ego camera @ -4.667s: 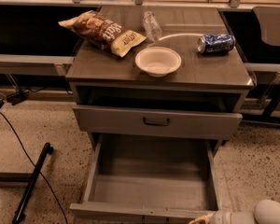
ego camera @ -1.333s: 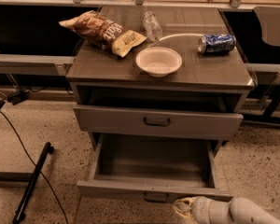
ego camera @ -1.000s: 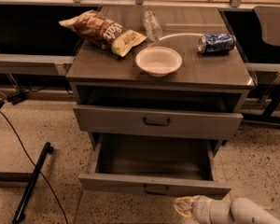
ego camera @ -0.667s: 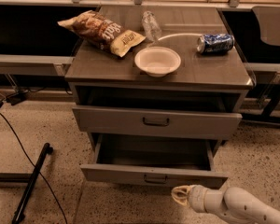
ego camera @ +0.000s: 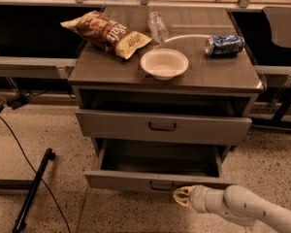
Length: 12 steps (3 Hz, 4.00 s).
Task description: Close middle drawer
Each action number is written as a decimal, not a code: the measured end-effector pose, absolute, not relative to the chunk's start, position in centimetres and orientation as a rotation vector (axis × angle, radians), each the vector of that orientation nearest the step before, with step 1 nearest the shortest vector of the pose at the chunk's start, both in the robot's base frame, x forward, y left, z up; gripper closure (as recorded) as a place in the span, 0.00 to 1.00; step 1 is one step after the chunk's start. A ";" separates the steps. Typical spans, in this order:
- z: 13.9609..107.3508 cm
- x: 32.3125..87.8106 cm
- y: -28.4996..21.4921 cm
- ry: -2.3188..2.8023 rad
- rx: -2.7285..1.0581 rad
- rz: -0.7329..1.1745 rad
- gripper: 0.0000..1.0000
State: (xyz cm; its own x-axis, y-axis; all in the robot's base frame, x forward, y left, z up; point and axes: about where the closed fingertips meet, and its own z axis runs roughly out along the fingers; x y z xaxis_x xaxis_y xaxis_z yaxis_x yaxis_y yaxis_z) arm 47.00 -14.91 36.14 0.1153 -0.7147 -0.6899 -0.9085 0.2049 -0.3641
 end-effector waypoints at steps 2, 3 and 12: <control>36.3 51.8 -14.9 1.650 -1.524 0.242 1.00; 36.3 51.7 -14.8 1.650 -1.524 0.241 1.00; 36.3 60.6 -20.4 1.662 -1.539 0.234 1.00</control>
Offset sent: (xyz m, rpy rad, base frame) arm 0.1215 -0.0124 0.0042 0.0115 -0.0650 -0.1024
